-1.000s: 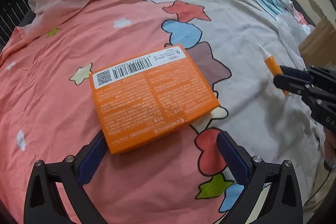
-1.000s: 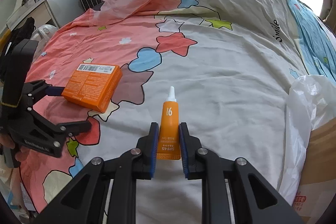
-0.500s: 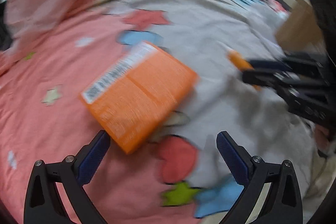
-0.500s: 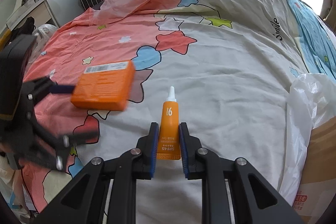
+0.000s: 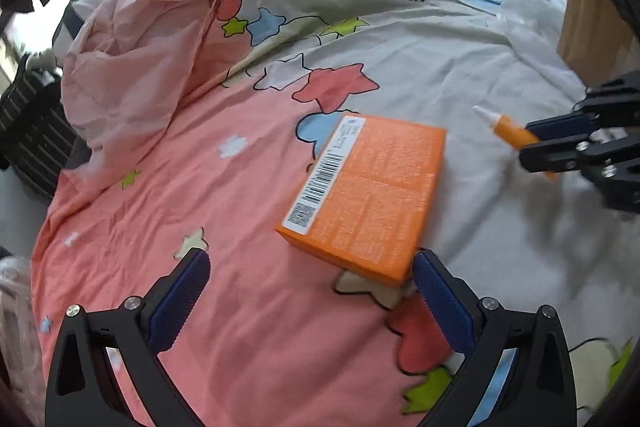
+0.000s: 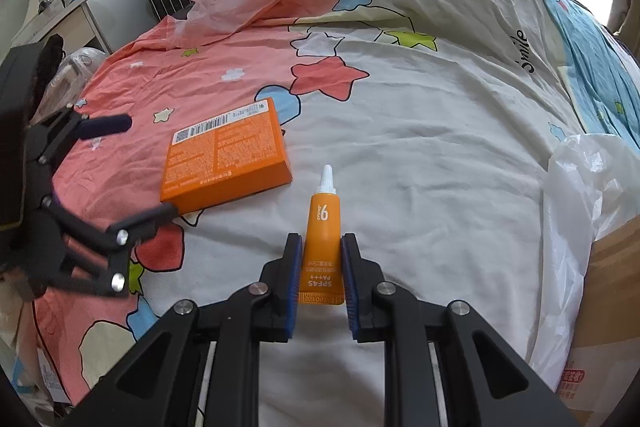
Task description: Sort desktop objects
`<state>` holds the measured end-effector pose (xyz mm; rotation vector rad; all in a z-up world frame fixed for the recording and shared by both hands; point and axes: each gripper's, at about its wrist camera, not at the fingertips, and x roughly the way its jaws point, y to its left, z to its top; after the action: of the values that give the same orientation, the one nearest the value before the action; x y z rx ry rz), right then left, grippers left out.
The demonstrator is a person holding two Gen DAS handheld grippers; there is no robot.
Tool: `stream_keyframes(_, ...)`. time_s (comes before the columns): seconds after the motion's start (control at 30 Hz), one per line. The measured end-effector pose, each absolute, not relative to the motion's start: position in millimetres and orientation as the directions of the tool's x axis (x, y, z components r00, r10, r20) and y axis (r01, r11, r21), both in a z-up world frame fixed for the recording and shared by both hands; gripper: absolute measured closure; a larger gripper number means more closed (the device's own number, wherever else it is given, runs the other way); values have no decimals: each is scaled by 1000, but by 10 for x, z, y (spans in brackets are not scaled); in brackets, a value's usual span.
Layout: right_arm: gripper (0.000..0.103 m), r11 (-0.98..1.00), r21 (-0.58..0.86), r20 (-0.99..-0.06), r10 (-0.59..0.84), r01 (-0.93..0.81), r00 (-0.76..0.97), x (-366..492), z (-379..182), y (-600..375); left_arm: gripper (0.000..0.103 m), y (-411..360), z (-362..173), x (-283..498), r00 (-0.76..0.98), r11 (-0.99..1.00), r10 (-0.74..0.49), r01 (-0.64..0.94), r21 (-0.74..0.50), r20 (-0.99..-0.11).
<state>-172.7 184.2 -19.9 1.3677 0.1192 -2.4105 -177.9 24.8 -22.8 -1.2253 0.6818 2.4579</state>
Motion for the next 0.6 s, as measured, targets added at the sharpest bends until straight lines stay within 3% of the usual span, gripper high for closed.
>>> stream_keyframes(0.17, 85, -931, 87, -850, -255, 354, -461, -1739, -228, 1815, 0, 309, -328, -1902, -518, -808, 182, -563, 173, -836)
stream_keyframes(0.6, 85, -923, 42, -869, -223, 383, -441, -1821, -342, 1703, 0, 312, -464, -2037, -465, -798, 278, -599, 68, -841)
